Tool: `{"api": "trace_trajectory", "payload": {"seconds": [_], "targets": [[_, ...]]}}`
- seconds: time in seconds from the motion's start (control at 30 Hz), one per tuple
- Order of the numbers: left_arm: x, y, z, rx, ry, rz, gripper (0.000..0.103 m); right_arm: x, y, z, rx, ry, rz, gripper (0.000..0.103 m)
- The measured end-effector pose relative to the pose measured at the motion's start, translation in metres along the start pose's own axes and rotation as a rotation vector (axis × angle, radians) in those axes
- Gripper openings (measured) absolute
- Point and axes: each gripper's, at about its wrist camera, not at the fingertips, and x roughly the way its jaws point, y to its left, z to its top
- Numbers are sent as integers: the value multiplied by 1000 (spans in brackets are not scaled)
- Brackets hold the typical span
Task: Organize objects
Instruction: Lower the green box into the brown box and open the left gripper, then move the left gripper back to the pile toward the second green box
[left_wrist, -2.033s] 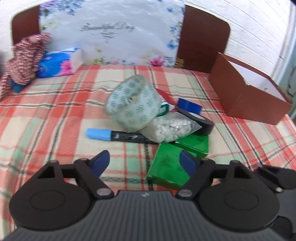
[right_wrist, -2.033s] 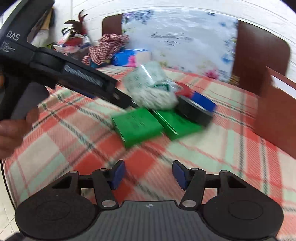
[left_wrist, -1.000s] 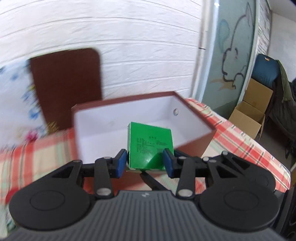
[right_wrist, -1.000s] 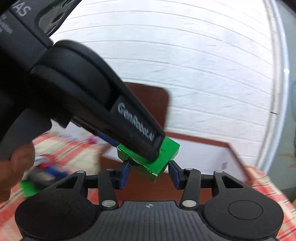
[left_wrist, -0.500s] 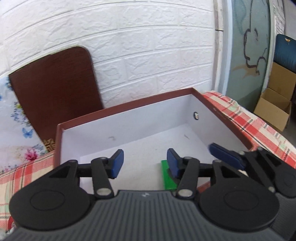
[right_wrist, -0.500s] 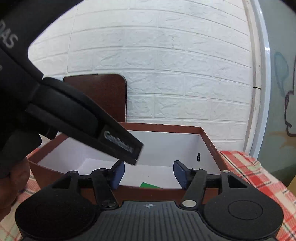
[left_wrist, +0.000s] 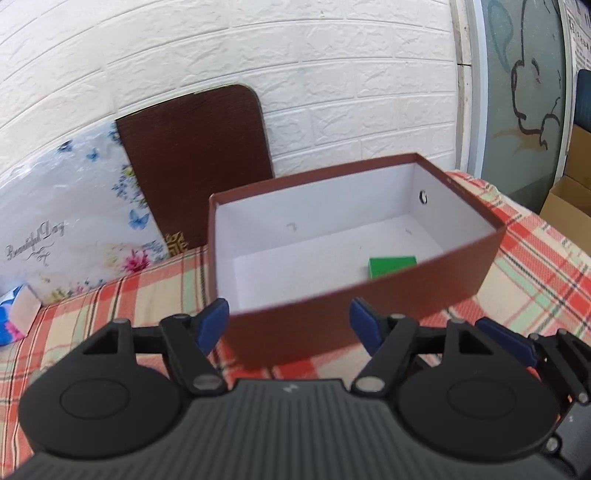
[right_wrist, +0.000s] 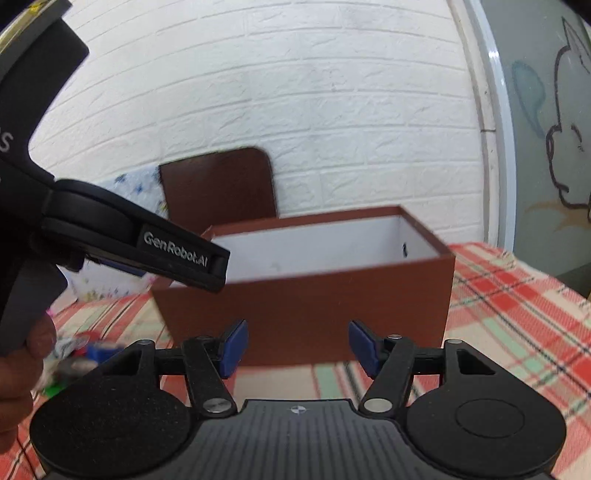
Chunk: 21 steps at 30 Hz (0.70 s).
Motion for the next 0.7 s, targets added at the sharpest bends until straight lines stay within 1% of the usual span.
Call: {"api": "trace_trajectory", "payload": {"seconds": [0.1,0.23,0.33,0.4,0.6,0.7], "targets": [[-7,7,-24,1,23,18,77,10,2,-11,17,76,31,63],[-5,22,-60,-33,98,53,77,22,9,-28,69,207,77,63],[-5,35,-85,-60,145,82,77,24,19,-41,67,279,90,63],[-7,45,-99,-79,164,88,77,21,27,-47,52,303,96,63],[-9,73,-135,-136,215,123,77,13,55,-51,-26,327,111,64],[-9,89,-150,-161,229,150,77,11,68,-53,-70,334,120,68]]}}
